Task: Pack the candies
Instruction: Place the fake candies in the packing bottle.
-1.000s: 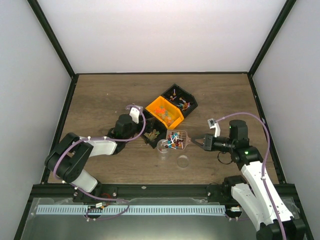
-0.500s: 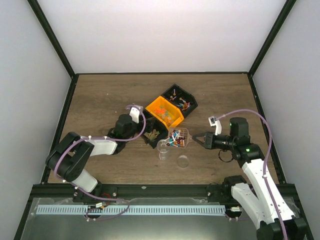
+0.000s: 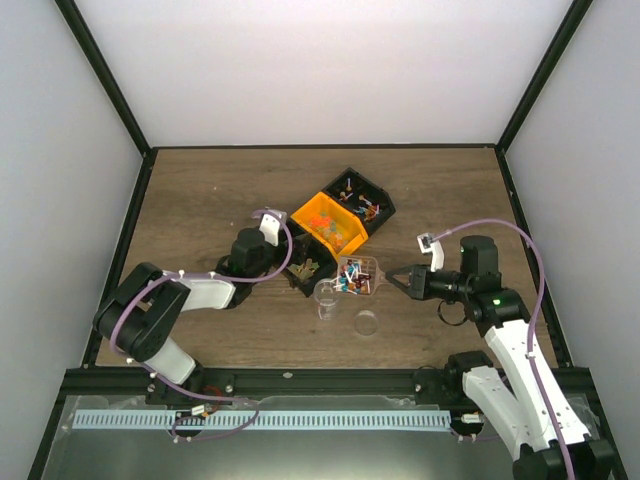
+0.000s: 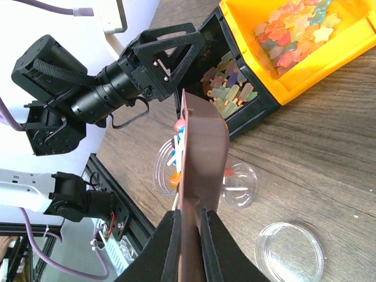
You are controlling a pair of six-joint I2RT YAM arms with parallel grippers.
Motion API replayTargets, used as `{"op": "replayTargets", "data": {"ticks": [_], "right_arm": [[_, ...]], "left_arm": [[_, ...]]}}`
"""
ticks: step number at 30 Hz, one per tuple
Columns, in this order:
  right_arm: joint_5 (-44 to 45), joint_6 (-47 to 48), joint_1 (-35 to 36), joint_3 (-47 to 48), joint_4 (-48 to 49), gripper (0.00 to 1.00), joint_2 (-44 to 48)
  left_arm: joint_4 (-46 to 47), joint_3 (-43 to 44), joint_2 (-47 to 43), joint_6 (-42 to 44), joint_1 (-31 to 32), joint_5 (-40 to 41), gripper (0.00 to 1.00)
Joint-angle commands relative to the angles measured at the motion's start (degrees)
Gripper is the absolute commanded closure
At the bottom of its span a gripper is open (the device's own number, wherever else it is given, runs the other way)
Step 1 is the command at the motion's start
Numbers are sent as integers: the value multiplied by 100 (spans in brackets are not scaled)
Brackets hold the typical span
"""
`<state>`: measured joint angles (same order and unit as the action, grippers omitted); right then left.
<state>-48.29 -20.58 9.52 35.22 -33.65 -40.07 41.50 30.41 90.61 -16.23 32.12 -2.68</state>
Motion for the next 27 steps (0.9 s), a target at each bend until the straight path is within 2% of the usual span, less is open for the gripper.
{"op": "replayTargets", "data": {"ticks": [1, 12, 27], "right_arm": [[-130, 26, 59, 194, 123, 99, 80], [-71, 229, 68, 600, -62, 99, -68], [53, 221, 243, 619, 64, 99, -249]], "left_arm": [[-238, 0, 168, -109, -33, -163, 0], [-221, 8, 207, -98, -38, -172, 0], [-203, 10, 275, -82, -39, -168, 0]]}}
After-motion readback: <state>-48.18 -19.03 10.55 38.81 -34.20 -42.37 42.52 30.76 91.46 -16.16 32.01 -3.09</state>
